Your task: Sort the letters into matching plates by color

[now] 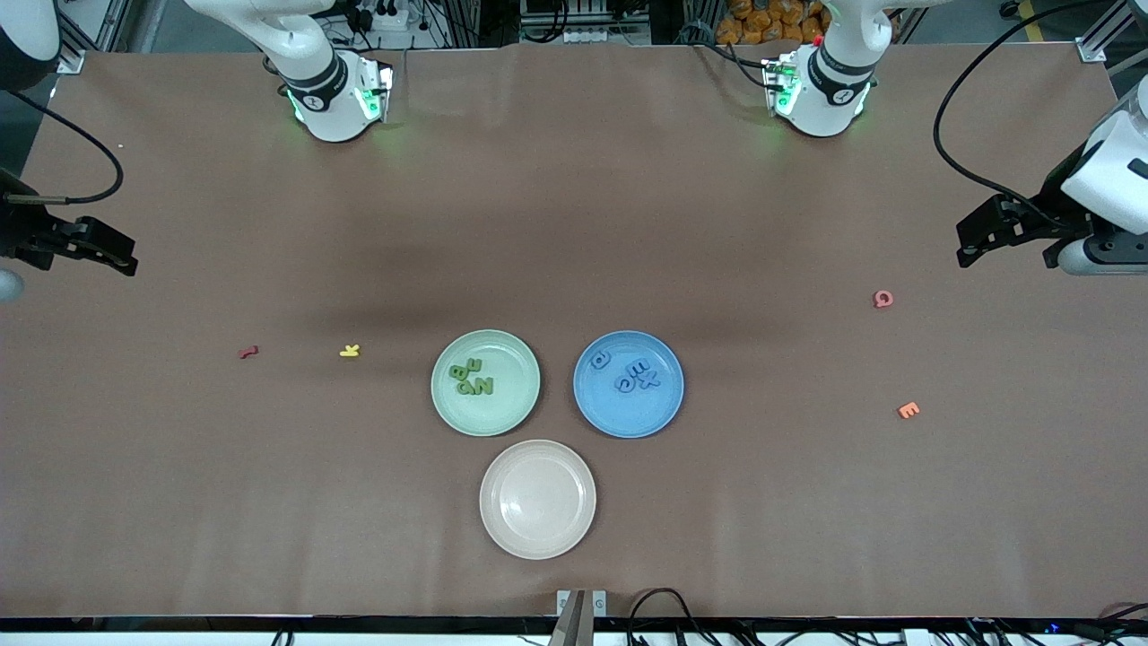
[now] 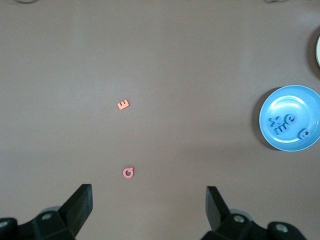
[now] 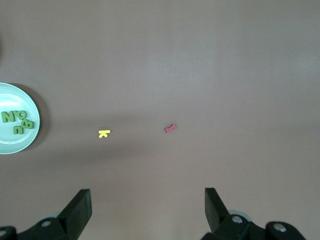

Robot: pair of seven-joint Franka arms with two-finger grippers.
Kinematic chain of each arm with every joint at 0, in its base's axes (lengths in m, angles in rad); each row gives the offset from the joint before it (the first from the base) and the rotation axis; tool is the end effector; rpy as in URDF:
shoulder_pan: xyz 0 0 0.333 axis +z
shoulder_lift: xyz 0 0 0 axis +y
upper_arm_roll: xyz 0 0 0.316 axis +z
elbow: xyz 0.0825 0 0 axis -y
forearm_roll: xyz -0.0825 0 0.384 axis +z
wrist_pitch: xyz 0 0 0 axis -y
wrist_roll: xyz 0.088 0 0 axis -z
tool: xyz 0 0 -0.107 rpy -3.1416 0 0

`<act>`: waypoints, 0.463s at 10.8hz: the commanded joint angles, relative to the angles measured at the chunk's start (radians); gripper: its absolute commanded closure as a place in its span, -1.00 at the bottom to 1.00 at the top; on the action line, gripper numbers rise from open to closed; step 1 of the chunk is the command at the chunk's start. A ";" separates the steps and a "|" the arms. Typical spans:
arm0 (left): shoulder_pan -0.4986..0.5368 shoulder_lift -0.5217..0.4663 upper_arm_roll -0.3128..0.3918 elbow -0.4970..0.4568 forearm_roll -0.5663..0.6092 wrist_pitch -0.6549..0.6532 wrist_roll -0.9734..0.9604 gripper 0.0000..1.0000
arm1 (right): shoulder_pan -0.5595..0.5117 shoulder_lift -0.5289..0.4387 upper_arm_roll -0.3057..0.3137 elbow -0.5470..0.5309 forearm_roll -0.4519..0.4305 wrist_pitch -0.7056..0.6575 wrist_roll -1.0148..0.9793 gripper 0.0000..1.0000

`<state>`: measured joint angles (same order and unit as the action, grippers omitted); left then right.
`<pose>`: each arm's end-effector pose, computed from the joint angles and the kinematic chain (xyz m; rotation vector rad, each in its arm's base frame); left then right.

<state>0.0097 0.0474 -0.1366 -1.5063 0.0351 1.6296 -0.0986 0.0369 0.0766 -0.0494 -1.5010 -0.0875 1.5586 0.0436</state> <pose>0.5717 -0.0673 0.6341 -3.1190 0.0446 -0.1234 0.5768 -0.0155 0.6135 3.0487 -0.0857 -0.0267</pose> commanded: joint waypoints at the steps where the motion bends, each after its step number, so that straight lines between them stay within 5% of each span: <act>1: 0.000 -0.017 0.005 -0.012 -0.009 0.010 0.033 -1.00 | 0.004 -0.028 0.005 0.007 -0.003 -0.018 0.024 -1.00; 5: 0.000 -0.017 0.005 -0.014 -0.007 0.021 0.033 -1.00 | 0.005 -0.026 0.006 0.030 -0.001 -0.055 0.025 -1.00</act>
<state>0.0097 0.0474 -0.1366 -1.5063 0.0351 1.6315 -0.0975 0.0380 0.0622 -0.0467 -1.4808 -0.0875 1.5274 0.0489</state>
